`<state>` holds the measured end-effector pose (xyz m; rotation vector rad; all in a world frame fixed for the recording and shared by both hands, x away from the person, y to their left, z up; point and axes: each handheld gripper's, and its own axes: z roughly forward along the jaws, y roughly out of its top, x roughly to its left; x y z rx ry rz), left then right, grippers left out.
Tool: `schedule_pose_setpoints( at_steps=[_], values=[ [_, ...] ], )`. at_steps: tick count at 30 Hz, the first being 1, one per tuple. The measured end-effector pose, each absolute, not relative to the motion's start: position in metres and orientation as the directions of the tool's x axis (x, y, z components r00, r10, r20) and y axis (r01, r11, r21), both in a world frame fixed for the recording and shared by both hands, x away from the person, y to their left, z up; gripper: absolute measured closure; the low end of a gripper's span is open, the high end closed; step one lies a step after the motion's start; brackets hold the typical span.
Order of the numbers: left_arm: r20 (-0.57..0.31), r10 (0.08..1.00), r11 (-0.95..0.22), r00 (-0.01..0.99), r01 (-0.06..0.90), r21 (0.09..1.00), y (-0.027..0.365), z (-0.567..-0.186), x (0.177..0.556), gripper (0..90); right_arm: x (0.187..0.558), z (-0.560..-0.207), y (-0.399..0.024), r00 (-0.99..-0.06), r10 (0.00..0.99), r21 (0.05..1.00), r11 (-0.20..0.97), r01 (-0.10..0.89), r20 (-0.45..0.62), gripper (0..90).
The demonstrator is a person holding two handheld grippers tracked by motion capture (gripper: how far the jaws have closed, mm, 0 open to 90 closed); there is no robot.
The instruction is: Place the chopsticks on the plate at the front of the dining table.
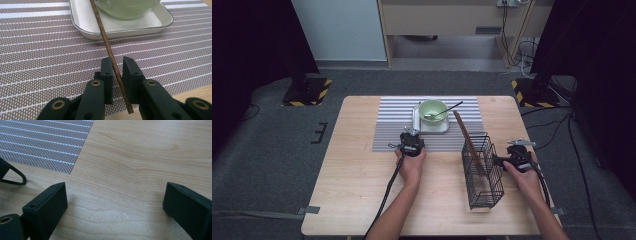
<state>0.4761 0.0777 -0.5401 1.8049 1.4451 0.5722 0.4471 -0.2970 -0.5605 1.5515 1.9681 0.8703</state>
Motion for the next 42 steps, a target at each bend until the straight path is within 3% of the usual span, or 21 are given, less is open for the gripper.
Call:
schedule_pose_setpoints(
  at_steps=[18,30,42],
  values=[
    [-0.09,0.956,-0.104,0.279,0.608,0.787,0.078,-0.541,0.479,77.1,0.447,-0.56,-0.297,-0.242,0.97,0.732,0.156,0.663,0.012,5.6],
    [-0.078,0.959,-0.096,0.273,0.57,0.816,0.091,-0.524,0.46,49.0,0.444,-0.559,-0.297,-0.239,0.971,0.734,0.159,0.66,0.004,6.3],
    [-0.06,0.95,-0.118,0.306,0.531,0.839,0.114,-0.502,0.439,33.7,0.425,-0.511,-0.31,-0.315,0.948,0.78,0.166,0.603,0.042,6.0]
  ],
)
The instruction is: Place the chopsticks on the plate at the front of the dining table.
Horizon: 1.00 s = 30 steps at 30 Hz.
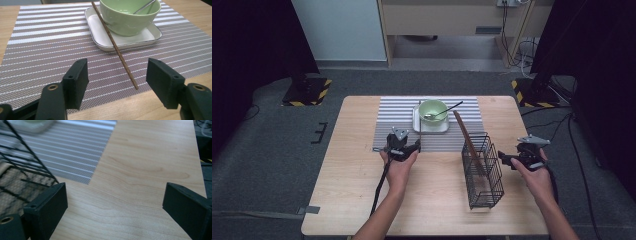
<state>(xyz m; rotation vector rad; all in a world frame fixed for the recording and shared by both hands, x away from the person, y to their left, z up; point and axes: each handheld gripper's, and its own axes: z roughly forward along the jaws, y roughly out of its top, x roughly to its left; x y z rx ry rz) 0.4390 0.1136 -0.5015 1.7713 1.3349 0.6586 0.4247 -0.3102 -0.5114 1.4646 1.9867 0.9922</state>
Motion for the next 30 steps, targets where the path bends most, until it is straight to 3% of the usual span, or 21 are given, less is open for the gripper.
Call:
schedule_pose_setpoints(
  at_steps=[6,9,21,24,30],
  values=[
    [-0.049,0.938,-0.149,0.344,0.525,0.838,0.12,-0.499,0.434,31.1,0.417,-0.483,-0.315,-0.352,0.935,0.799,0.177,0.575,0.046,7.9],
    [-0.06,0.905,-0.197,0.421,0.538,0.819,0.123,-0.501,0.435,27.3,0.411,-0.462,-0.316,-0.37,0.929,0.809,0.193,0.556,0.032,11.1],
    [-0.063,0.896,-0.202,0.44,0.529,0.825,0.139,-0.5,0.429,25.6,0.404,-0.398,-0.299,-0.456,0.89,0.834,0.259,0.488,-0.009,16.0],
    [-0.019,0.886,-0.245,0.463,0.502,0.829,0.138,-0.5,0.427,23.8,0.406,-0.389,-0.291,-0.469,0.883,0.835,0.277,0.476,-0.026,17.5],
    [-0.021,0.878,-0.253,0.477,0.502,0.827,0.138,-0.5,0.425,21.3,0.409,-0.38,-0.276,-0.498,0.867,0.833,0.292,0.47,-0.023,19.6]
  ],
)
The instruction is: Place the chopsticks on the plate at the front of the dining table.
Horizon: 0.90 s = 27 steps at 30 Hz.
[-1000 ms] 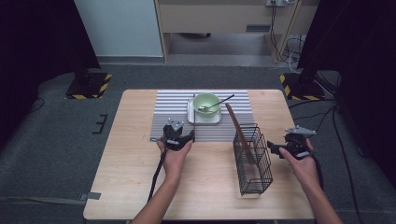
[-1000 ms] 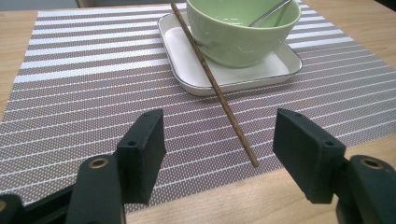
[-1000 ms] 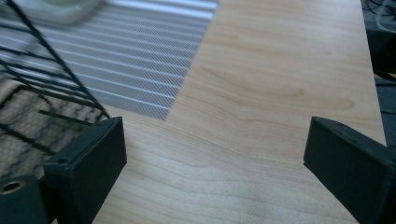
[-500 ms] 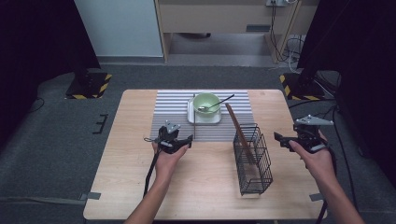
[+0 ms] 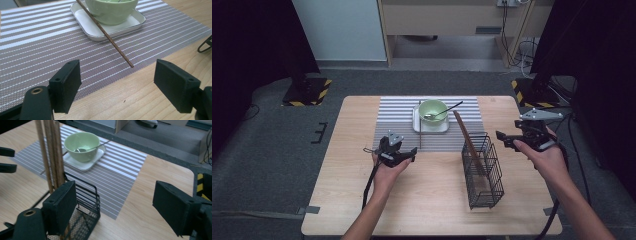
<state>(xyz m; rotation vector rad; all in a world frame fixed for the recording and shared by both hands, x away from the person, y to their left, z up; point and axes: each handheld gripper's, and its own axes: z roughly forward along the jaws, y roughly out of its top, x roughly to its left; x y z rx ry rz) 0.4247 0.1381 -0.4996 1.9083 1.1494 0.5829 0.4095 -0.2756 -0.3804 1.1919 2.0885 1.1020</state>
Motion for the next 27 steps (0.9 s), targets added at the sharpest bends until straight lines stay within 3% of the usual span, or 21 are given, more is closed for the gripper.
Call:
schedule_pose_setpoints(
  at_steps=[3,8,20,27],
  values=[
    [-0.025,0.877,-0.251,0.481,0.499,0.829,0.139,-0.499,0.424,20.8,0.41,-0.376,-0.27,-0.512,0.859,0.836,0.295,0.463,-0.019,21.5],
    [-0.025,0.873,-0.252,0.488,0.494,0.832,0.142,-0.501,0.42,20.4,0.415,-0.363,-0.255,-0.551,0.834,0.85,0.306,0.428,-0.023,33.0],
    [-0.036,0.872,-0.251,0.489,0.509,0.823,0.151,-0.503,0.416,17.4,0.428,-0.358,-0.223,-0.597,0.802,0.847,0.324,0.421,-0.01,40.0],
    [-0.034,0.871,-0.25,0.49,0.502,0.828,0.154,-0.501,0.412,16.1,0.433,-0.36,-0.197,-0.654,0.756,0.851,0.352,0.389,-0.014,58.6]
  ],
)
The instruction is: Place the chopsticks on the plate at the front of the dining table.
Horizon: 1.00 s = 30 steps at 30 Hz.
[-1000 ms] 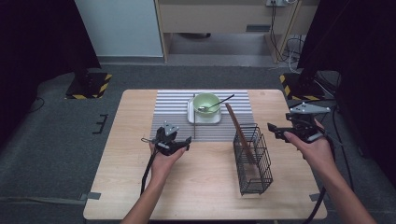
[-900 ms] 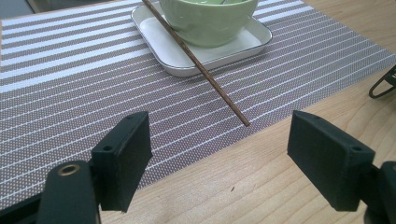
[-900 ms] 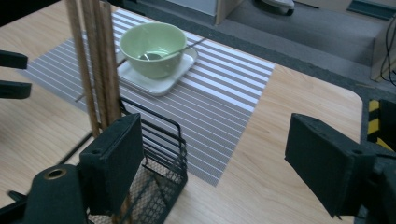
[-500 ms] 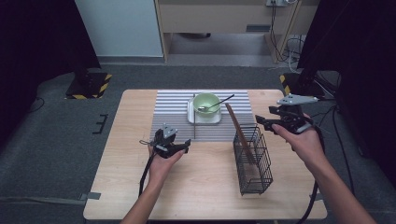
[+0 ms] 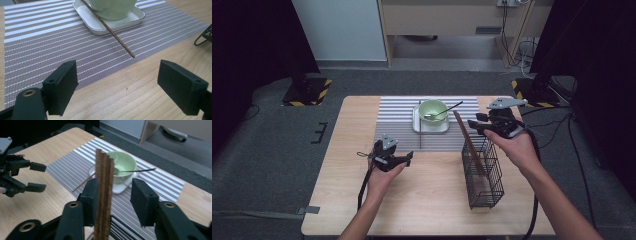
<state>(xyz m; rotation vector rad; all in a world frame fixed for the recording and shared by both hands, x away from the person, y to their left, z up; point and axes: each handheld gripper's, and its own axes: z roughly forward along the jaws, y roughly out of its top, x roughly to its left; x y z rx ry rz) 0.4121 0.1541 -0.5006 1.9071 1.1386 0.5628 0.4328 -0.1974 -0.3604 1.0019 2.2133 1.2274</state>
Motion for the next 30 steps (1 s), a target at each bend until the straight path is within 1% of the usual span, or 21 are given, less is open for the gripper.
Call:
schedule_pose_setpoints(
  at_steps=[3,4,6,12,15,16,17,18,20,23,30],
  values=[
    [-0.029,0.867,-0.257,0.498,0.496,0.829,0.154,-0.5,0.41,16.3,0.435,-0.363,-0.188,-0.665,0.746,0.853,0.355,0.383,-0.012,62.4],
    [-0.029,0.867,-0.257,0.498,0.496,0.829,0.154,-0.5,0.41,16.3,0.435,-0.363,-0.188,-0.665,0.746,0.853,0.355,0.383,-0.012,62.4],
    [-0.026,0.865,-0.263,0.501,0.496,0.828,0.154,-0.499,0.409,16.4,0.436,-0.365,-0.182,-0.672,0.741,0.854,0.356,0.379,-0.011,65.9],
    [-0.028,0.863,-0.264,0.505,0.497,0.827,0.155,-0.502,0.408,16.9,0.441,-0.372,-0.166,-0.678,0.734,0.842,0.378,0.384,-0.02,66.8],
    [-0.031,0.863,-0.262,0.504,0.5,0.826,0.156,-0.505,0.407,17.2,0.444,-0.377,-0.159,-0.675,0.738,0.83,0.394,0.395,-0.029,71.1],
    [-0.033,0.864,-0.261,0.502,0.503,0.824,0.157,-0.505,0.407,17.2,0.444,-0.377,-0.159,-0.675,0.738,0.83,0.394,0.395,-0.029,71.1],
    [-0.034,0.864,-0.258,0.502,0.501,0.826,0.159,-0.506,0.406,17.2,0.445,-0.379,-0.157,-0.664,0.747,0.822,0.4,0.405,-0.035,75.5],
    [-0.034,0.864,-0.258,0.502,0.501,0.826,0.159,-0.506,0.406,17.4,0.445,-0.379,-0.157,-0.664,0.747,0.822,0.4,0.405,-0.035,75.5],
    [-0.034,0.866,-0.256,0.499,0.501,0.827,0.161,-0.506,0.405,17.5,0.445,-0.38,-0.156,-0.657,0.752,0.822,0.407,0.398,-0.054,81.1],
    [-0.033,0.866,-0.257,0.498,0.501,0.827,0.162,-0.506,0.406,17.8,0.446,-0.379,-0.157,-0.654,0.756,0.826,0.394,0.403,-0.041,83.3],
    [-0.033,0.865,-0.253,0.5,0.493,0.833,0.163,-0.504,0.404,18.8,0.447,-0.377,-0.159,-0.661,0.75,0.83,0.372,0.414,-0.007,84.2]
  ],
)
